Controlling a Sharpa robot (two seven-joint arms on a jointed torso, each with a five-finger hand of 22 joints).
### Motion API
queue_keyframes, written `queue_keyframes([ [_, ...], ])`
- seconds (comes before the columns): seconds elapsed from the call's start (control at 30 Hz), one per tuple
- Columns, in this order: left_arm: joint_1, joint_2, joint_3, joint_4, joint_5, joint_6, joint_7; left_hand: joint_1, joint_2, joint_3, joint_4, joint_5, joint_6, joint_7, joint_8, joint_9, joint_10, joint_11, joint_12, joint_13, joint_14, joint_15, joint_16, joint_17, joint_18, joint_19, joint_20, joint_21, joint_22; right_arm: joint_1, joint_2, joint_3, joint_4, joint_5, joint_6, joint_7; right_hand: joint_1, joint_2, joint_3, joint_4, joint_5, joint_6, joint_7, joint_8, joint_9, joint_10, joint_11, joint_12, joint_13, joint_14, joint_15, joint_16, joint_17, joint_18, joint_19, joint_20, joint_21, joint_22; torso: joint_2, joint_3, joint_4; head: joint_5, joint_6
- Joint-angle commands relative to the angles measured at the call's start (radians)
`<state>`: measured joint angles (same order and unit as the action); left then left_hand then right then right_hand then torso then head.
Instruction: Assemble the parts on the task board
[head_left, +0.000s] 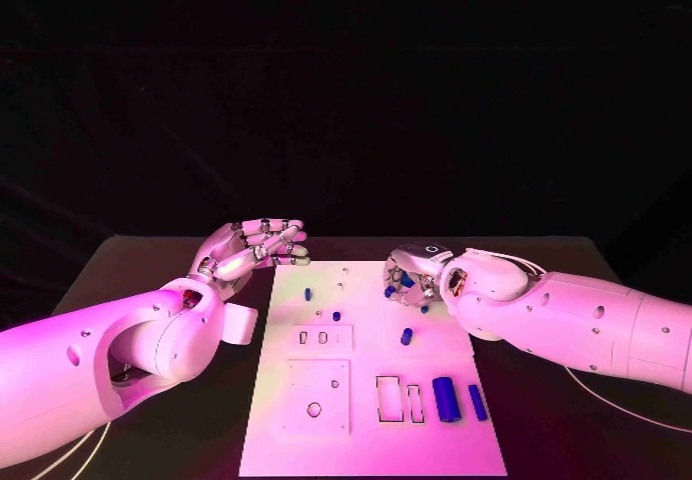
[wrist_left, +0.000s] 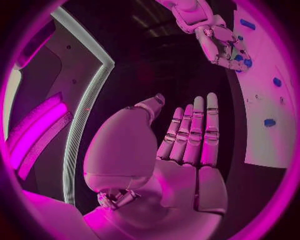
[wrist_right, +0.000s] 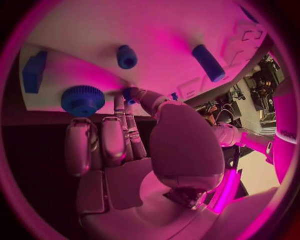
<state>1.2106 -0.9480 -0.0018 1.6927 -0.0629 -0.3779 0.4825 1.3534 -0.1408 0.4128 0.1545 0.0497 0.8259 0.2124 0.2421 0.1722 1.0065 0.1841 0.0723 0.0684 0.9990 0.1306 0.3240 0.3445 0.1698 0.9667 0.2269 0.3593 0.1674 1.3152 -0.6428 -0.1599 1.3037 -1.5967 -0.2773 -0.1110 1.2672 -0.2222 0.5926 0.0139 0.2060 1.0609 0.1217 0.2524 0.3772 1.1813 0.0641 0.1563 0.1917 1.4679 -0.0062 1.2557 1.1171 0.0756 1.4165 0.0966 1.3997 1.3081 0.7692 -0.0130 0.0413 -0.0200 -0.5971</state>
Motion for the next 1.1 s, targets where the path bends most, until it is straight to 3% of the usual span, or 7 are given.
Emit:
queue_keyframes([
  [0.03, 0.003, 0.002, 0.001, -0.001, 0.008, 0.020, 0.002, -0.012, 0.002, 0.007, 0.001, 0.004, 0.001, 0.031, -0.002, 0.001, 0.000, 0.002, -0.004, 0.001, -0.007, 0.000, 0.007, 0.003, 0.008, -0.004, -0.002, 0.007, 0.002, -0.002, -0.003, -0.001, 0.017, 0.023, -0.069, -0.014, -0.008, 0.011, 0.008, 0.002, 0.006, 0.010, -0.004, 0.011, 0.013, 0.013, -0.002, 0.006, 0.003, 0.029, -0.009, 0.008, 0.004, -0.020, 0.007, -0.003, 0.007, 0.016, 0.000, 0.0000, 0.0002, 0.000, 0.003],
  [0.37, 0.003, 0.002, 0.001, -0.003, 0.010, 0.020, -0.001, -0.008, 0.005, 0.011, -0.003, 0.005, 0.000, 0.032, -0.003, 0.002, -0.001, 0.002, -0.004, 0.002, -0.012, 0.000, 0.013, 0.010, 0.008, -0.008, -0.002, 0.012, 0.005, 0.008, 0.018, 0.005, 0.022, 0.044, -0.123, -0.077, -0.020, 0.020, 0.010, 0.012, 0.004, 0.012, -0.008, 0.021, 0.030, 0.021, -0.006, 0.007, 0.006, 0.027, -0.012, 0.010, 0.001, -0.019, 0.004, -0.006, 0.005, 0.014, 0.002, 0.0002, -0.0022, 0.001, 0.013],
  [0.67, 0.004, 0.004, 0.001, -0.005, 0.010, 0.021, -0.003, -0.006, 0.005, 0.012, -0.005, 0.005, 0.000, 0.032, -0.003, 0.002, -0.001, 0.002, -0.004, 0.002, -0.013, 0.000, 0.015, 0.012, 0.008, -0.009, -0.003, 0.014, 0.006, 0.012, 0.081, 0.007, -0.030, 0.048, -0.183, -0.153, -0.022, 0.028, 0.012, 0.015, 0.006, 0.012, -0.011, 0.027, 0.040, 0.031, -0.009, 0.011, 0.010, 0.026, -0.014, 0.011, -0.001, -0.018, 0.001, -0.007, 0.003, 0.012, 0.005, 0.0006, -0.0001, 0.000, 0.014],
  [1.1, 0.007, 0.017, 0.001, -0.009, 0.010, 0.025, -0.004, -0.005, 0.006, 0.014, -0.007, 0.005, 0.000, 0.032, -0.003, 0.002, -0.001, 0.002, -0.004, 0.002, -0.015, 0.000, 0.017, 0.014, 0.008, -0.010, -0.003, 0.016, 0.007, 0.012, 0.172, 0.008, -0.111, 0.065, -0.212, -0.159, -0.021, 0.027, 0.013, 0.013, 0.006, 0.008, -0.010, 0.027, 0.044, 0.029, -0.009, 0.010, 0.010, 0.026, -0.015, 0.012, -0.002, -0.018, -0.001, -0.008, 0.001, 0.010, 0.007, -0.0004, 0.0042, 0.005, 0.011],
])
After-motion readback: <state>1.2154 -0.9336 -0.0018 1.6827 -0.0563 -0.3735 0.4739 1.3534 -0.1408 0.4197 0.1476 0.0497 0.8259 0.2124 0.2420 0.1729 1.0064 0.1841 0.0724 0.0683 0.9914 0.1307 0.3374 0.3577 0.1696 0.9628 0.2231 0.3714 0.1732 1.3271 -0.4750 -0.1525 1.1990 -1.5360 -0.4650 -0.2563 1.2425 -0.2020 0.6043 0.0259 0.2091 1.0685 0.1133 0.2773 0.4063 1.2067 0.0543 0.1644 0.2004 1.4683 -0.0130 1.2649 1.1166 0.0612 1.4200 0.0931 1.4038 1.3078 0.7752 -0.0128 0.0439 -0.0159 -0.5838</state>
